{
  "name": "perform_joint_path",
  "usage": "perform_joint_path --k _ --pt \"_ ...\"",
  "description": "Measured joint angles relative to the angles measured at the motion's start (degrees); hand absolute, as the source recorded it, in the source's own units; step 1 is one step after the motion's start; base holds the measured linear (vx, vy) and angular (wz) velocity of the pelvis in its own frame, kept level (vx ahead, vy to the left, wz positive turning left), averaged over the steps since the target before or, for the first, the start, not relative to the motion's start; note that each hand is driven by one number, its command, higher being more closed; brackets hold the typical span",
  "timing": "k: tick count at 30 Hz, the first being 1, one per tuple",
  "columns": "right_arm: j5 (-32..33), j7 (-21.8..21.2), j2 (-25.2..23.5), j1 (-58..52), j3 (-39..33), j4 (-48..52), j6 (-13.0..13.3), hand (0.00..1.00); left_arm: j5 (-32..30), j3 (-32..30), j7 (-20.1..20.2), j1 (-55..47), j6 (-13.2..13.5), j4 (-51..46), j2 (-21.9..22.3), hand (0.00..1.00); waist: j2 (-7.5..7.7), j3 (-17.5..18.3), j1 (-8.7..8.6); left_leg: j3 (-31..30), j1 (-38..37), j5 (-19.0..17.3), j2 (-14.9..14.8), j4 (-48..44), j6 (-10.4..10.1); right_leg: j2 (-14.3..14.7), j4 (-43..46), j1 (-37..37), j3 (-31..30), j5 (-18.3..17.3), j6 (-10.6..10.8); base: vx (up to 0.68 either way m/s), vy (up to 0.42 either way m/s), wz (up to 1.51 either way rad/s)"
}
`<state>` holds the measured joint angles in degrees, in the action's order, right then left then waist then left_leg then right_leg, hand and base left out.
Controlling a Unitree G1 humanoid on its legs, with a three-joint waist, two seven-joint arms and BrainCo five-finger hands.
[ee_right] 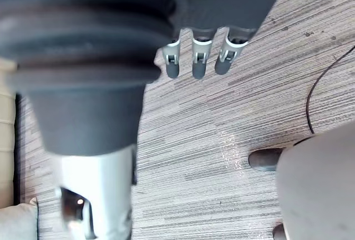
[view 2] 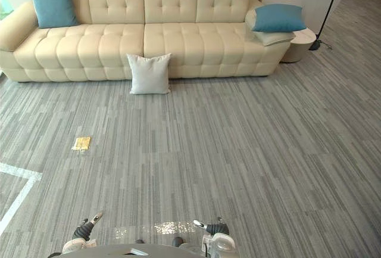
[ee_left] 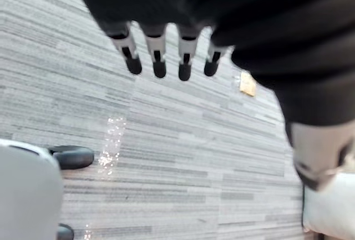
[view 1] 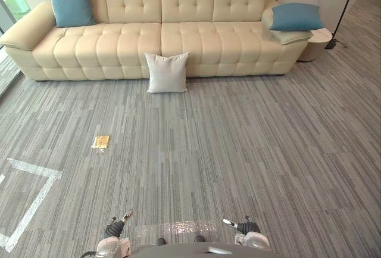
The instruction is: Pick up cushions and gather them together orderly.
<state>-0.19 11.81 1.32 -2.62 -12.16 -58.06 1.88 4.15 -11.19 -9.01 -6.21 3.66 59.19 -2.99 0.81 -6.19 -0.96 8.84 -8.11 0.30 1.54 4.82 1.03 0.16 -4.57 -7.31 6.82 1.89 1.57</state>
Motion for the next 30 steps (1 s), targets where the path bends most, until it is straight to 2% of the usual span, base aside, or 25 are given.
perform_joint_path --k 6,30 --pt "-0.08 -0.02 0.05 0.72 -0.48 -1.5 -0.83 0.0 0.02 0.03 0.72 0.22 0.0 0.02 0.01 0.0 0.11 -0.07 0.46 -0.62 0.09 0.01 0.05 0.04 0.03 -0.03 0.0 -0.04 0.36 -0.23 0.16 0.0 -0.005 0.02" --pt "-0.04 -0.03 -0.73 0.76 -2.67 -1.9 -0.77 0.0 -0.97 0.42 1.78 0.96 0.01 0.19 -0.03 0.0 0.67 -0.69 0.92 -2.65 0.14 0.01 0.37 0.07 0.03 -0.36 0.01 -1.05 2.87 -1.23 0.44 -0.01 -0.009 0.05"
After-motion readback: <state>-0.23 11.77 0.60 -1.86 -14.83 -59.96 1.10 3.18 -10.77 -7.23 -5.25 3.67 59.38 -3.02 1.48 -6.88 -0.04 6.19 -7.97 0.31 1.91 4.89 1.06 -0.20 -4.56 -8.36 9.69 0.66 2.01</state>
